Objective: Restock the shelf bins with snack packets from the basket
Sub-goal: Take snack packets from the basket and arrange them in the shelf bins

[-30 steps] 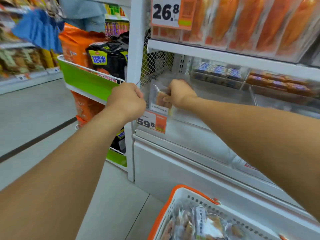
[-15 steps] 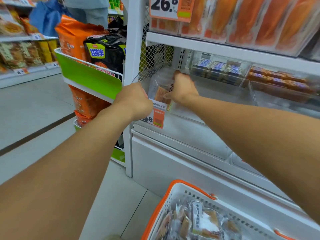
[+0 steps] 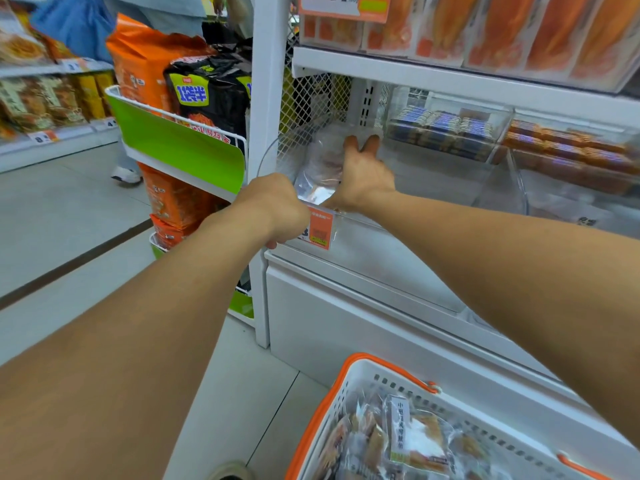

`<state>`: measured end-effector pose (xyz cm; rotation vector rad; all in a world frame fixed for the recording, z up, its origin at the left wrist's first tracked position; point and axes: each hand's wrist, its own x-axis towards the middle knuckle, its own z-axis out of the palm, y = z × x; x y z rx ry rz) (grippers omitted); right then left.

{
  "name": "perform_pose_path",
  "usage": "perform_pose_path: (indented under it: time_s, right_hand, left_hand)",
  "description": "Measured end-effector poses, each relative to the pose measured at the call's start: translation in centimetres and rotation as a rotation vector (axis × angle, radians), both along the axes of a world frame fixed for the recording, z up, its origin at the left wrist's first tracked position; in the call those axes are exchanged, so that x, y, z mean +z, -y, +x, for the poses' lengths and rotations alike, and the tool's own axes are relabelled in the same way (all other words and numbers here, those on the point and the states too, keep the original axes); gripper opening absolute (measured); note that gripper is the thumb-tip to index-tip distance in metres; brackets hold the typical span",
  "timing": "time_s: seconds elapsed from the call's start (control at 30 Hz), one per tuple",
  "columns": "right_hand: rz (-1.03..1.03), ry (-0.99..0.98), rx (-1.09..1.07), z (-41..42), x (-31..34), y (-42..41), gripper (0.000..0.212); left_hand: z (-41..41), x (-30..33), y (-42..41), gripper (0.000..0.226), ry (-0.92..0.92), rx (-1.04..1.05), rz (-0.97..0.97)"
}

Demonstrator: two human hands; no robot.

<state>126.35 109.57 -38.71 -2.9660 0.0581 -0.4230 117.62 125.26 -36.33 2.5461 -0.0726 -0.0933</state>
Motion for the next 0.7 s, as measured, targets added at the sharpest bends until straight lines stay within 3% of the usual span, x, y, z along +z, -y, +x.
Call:
perform_pose_path:
  time_s: [0.13, 0.33, 0.47, 0.57, 0.7]
  right_hand:
    - [-0.117, -0.044, 0.064, 0.5, -0.3, -0.3, 0.086]
    - [-0.286, 0.021, 0.165, 1.0, -0.4, 0.1, 0.072]
    - [-0.358, 0.107, 0.128, 1.6, -0.7, 1.7, 0.102]
    - [-0.215, 0.078, 0.068, 1.9, -1.9, 1.7, 0.121]
    - [-0.098, 0.081, 0.020, 2.3, -3.1, 1.3, 0.123]
  left_hand:
    - [0.0, 0.0, -0.5, 0.010, -0.009, 0.023, -0.015]
    - [0.4, 0.1, -0.4, 0.013, 0.177, 0.088, -0.038]
    - [1.5, -0.6, 0.1, 0.012, 0.309, 0.037, -0.155]
    - [2.3, -0.8, 0.3, 0.019, 0.324, 0.023, -0.168]
    - [3.5, -0.7, 0.1, 0.017, 0.320, 0.086, -0.169]
